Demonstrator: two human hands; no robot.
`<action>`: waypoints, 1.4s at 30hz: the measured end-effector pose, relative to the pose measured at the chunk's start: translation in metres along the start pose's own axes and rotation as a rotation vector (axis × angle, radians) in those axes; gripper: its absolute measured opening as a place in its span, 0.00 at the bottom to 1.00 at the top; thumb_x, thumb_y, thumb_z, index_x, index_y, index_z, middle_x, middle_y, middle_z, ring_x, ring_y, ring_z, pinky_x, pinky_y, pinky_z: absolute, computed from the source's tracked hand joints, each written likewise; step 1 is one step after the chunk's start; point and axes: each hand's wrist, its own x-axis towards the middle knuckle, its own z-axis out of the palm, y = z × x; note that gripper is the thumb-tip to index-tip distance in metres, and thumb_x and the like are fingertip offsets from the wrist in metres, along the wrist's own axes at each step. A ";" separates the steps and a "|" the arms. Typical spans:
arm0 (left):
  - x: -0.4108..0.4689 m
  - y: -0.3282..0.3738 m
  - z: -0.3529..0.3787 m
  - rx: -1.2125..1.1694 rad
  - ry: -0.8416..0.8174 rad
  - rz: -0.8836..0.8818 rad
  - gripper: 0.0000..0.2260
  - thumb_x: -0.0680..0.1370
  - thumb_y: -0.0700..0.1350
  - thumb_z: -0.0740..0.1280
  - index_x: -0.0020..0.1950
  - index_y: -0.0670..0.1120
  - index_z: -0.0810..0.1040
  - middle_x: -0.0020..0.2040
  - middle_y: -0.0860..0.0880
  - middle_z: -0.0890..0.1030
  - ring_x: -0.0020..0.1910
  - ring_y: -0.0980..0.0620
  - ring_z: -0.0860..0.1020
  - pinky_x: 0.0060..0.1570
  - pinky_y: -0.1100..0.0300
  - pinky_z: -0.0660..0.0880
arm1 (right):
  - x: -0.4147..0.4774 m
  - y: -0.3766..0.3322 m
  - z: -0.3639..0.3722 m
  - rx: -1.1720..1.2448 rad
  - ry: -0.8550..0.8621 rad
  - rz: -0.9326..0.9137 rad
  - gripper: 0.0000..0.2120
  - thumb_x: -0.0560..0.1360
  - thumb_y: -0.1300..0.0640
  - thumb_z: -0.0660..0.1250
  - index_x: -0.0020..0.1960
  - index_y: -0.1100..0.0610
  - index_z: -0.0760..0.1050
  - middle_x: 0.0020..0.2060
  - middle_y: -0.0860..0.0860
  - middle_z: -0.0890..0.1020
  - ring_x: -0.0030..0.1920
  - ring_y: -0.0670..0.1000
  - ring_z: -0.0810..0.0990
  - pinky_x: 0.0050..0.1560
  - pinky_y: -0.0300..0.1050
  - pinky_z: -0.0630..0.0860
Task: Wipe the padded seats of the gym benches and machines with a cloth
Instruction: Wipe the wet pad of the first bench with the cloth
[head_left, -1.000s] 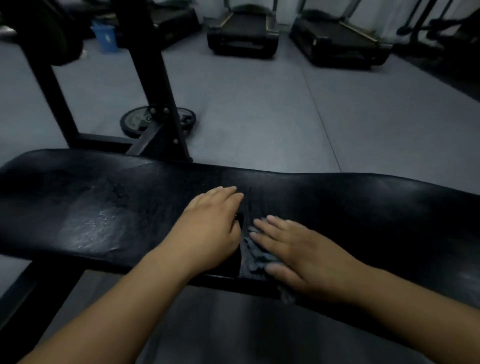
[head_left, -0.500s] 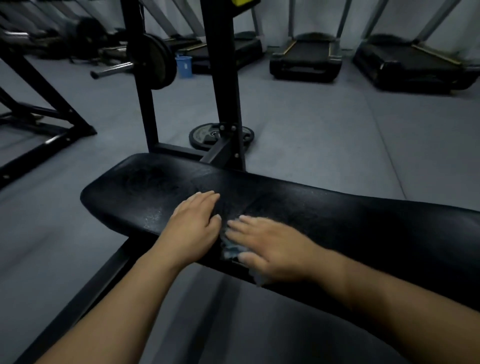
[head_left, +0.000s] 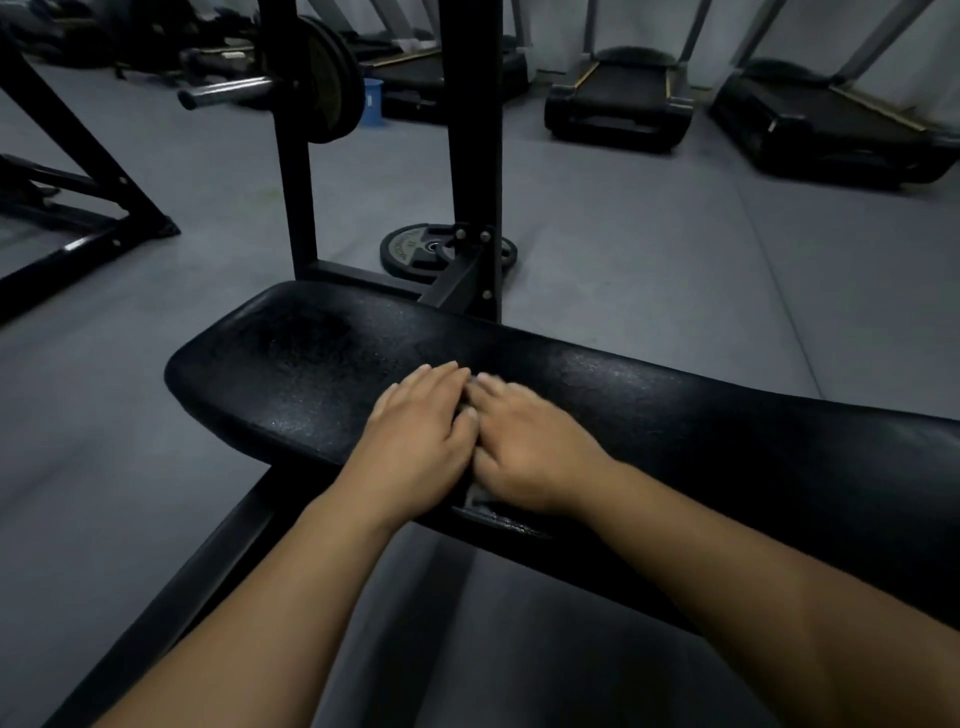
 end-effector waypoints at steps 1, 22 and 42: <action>0.002 0.001 0.001 -0.008 -0.007 0.002 0.25 0.81 0.54 0.53 0.78 0.50 0.63 0.78 0.52 0.63 0.79 0.52 0.56 0.77 0.52 0.53 | -0.017 -0.007 -0.002 -0.009 -0.022 -0.070 0.30 0.78 0.45 0.51 0.75 0.59 0.67 0.73 0.58 0.69 0.75 0.59 0.62 0.76 0.52 0.58; -0.006 0.136 0.062 0.077 -0.188 0.295 0.25 0.84 0.55 0.53 0.80 0.51 0.58 0.81 0.53 0.57 0.80 0.53 0.51 0.78 0.54 0.48 | -0.187 0.081 -0.031 -0.025 -0.111 -0.093 0.25 0.80 0.43 0.57 0.71 0.56 0.72 0.71 0.53 0.74 0.73 0.53 0.68 0.75 0.46 0.60; -0.006 0.217 0.107 0.087 -0.258 0.448 0.28 0.82 0.60 0.51 0.79 0.51 0.60 0.79 0.53 0.61 0.79 0.53 0.55 0.78 0.55 0.51 | -0.288 0.129 -0.034 0.081 0.133 0.284 0.21 0.79 0.48 0.55 0.66 0.53 0.76 0.64 0.50 0.79 0.64 0.52 0.76 0.65 0.51 0.75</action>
